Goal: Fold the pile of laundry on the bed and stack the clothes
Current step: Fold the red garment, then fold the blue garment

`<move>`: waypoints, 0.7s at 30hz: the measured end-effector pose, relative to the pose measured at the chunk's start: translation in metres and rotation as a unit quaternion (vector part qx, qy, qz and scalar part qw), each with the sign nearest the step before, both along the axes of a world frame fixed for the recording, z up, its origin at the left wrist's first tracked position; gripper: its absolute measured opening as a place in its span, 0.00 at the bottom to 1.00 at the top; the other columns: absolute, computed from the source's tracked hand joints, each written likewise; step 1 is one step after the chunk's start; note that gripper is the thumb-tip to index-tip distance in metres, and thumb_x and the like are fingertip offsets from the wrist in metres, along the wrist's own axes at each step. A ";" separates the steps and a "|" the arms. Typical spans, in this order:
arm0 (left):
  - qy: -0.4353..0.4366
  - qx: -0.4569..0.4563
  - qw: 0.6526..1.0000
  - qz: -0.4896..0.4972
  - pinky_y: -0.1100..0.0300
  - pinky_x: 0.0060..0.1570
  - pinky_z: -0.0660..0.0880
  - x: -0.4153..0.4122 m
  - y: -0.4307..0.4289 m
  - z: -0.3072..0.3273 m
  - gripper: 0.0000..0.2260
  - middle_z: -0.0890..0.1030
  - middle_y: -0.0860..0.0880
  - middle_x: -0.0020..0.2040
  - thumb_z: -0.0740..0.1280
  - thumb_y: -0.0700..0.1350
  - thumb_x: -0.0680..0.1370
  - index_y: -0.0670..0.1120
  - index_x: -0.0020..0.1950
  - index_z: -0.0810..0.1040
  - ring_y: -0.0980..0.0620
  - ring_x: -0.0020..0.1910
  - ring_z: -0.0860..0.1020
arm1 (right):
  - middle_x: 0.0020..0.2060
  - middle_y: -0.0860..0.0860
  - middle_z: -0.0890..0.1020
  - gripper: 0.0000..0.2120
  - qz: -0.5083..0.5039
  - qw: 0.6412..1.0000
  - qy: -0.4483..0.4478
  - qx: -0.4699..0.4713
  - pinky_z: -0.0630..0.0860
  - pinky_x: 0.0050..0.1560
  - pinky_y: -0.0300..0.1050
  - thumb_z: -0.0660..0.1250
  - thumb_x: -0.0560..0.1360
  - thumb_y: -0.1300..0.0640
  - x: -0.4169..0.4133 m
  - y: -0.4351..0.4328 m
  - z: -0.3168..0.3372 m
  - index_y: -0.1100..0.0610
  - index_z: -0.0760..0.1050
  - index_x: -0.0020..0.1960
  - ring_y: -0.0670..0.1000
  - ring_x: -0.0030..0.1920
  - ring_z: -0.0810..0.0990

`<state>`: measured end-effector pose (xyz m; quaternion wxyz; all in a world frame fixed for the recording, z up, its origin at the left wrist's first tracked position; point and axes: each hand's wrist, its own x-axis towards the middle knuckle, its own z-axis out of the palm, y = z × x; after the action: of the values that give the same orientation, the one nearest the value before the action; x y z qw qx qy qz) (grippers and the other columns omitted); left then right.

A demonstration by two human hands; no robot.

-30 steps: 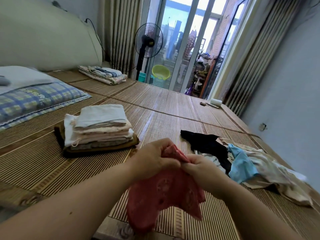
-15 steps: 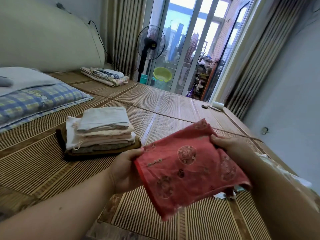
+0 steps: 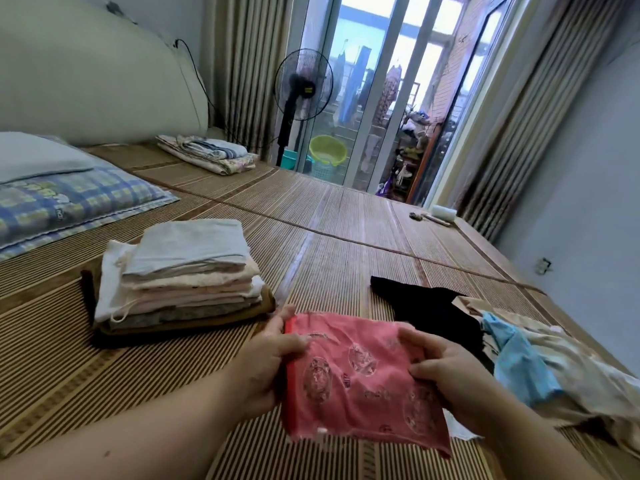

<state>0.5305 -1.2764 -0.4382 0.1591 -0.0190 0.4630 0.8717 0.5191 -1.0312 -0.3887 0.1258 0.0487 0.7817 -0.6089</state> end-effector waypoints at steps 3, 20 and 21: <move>0.021 -0.110 0.994 -0.014 0.49 0.42 0.79 -0.036 -0.004 0.009 0.47 0.69 0.38 0.66 0.66 0.31 0.63 0.59 0.77 0.55 0.41 0.43 0.81 | 0.51 0.54 0.83 0.34 0.020 1.000 0.021 0.004 0.79 0.33 0.44 0.58 0.72 0.79 -0.031 -0.008 -0.003 0.46 0.73 0.66 0.55 0.40 0.84; 0.157 -0.777 0.607 -0.053 0.39 0.73 0.52 -0.259 0.046 -0.065 0.25 0.59 0.47 0.78 0.60 0.56 0.78 0.51 0.74 0.65 0.43 0.77 0.54 | 0.71 0.56 0.69 0.22 0.074 0.868 0.130 0.473 0.67 0.68 0.53 0.54 0.81 0.51 -0.256 -0.053 -0.121 0.52 0.63 0.74 0.58 0.70 0.68; 0.149 -0.796 0.579 -0.094 0.38 0.74 0.47 -0.261 0.049 -0.074 0.27 0.53 0.47 0.80 0.56 0.58 0.80 0.52 0.77 0.59 0.42 0.78 0.48 | 0.76 0.56 0.61 0.24 0.110 0.845 0.116 0.511 0.61 0.73 0.55 0.51 0.82 0.46 -0.260 -0.056 -0.133 0.52 0.59 0.76 0.58 0.75 0.60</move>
<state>0.2698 -1.2270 -0.5125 0.0897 0.0355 0.9875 0.1245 0.2587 -1.0872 -0.5212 0.0581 -0.0512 0.9913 -0.1065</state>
